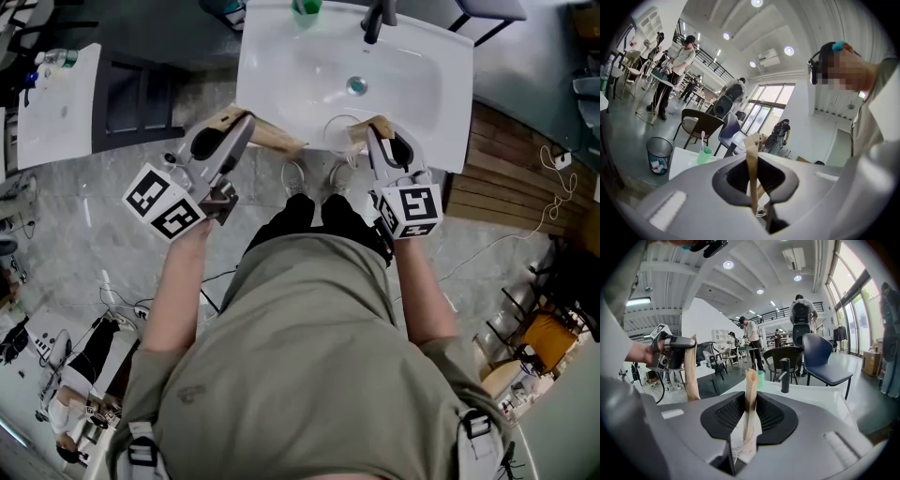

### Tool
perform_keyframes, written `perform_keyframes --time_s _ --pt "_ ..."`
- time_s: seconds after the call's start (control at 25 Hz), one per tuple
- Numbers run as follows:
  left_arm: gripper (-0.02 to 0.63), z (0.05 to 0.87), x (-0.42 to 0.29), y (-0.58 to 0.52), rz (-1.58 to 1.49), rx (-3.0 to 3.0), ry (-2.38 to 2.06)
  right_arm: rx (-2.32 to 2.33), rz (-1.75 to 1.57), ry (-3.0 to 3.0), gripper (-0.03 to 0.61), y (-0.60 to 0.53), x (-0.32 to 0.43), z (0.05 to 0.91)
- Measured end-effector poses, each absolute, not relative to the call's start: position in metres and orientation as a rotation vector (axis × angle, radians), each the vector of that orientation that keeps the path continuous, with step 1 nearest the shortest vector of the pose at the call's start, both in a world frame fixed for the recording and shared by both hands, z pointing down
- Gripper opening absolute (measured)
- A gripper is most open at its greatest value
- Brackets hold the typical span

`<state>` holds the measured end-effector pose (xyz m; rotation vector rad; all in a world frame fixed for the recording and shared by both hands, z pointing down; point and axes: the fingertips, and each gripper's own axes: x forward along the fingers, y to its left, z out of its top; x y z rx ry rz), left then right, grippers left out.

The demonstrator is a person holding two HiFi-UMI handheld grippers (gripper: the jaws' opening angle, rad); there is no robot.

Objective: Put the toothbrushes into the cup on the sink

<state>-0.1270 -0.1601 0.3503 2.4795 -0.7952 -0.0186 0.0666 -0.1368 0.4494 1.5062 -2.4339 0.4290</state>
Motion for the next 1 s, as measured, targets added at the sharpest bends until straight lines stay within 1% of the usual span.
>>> perform_keyframes --time_s 0.24,0.4,1.0 --pt "0.014 0.350 -0.121 -0.164 -0.027 2.485 -0.780 1.498 0.467 -2.449 0.071 -0.137 0.070 0.450" --pt "0.014 0.349 -0.118 -0.166 -0.030 2.488 -0.776 1.472 0.488 -2.460 0.112 -0.136 0.070 0.452" --pt "0.014 0.347 -0.107 -0.166 -0.036 2.490 -0.786 1.543 0.551 -2.482 0.114 -0.133 0.100 0.441"
